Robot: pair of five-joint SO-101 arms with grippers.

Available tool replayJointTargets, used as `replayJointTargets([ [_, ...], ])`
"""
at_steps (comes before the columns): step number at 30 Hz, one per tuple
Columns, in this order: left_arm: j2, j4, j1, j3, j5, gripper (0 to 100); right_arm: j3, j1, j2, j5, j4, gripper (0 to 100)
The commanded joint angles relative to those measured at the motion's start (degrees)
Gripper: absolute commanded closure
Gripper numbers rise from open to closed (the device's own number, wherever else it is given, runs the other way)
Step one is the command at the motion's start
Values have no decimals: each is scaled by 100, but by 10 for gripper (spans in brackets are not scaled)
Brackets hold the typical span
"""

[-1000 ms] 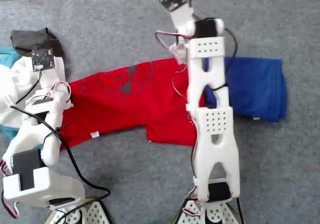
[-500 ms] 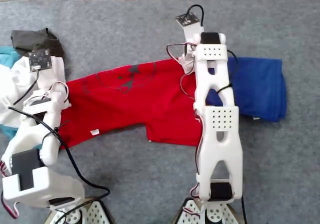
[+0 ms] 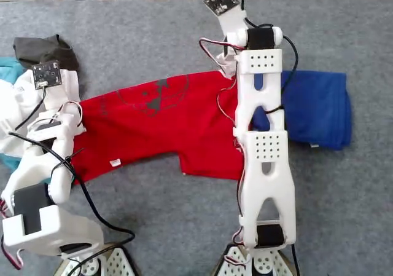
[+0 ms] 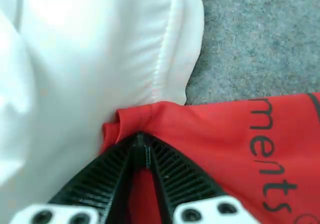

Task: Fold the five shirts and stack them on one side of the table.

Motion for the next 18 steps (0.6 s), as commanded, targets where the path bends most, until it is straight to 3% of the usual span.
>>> replayJointTargets([
  [1, -299, 229, -127, -180, -18, 972, 1077, -308, -1516, -105, 44, 985],
  [5, -791, 325, -163, 40, 79, 971, 3451, -545, -3090, 598, 18, 985],
  [9, -1389, 352, -180, 435, 941, 970, 5631, -554, -4488, 1758, -141, 985],
  [13, -2119, 352, -180, 919, 1284, 947, 7811, -695, -5824, 2848, -633, 984],
  [18, -2576, 360, -233, 1262, 1705, 909, 10343, -1213, -7231, 3323, -1503, 983],
])
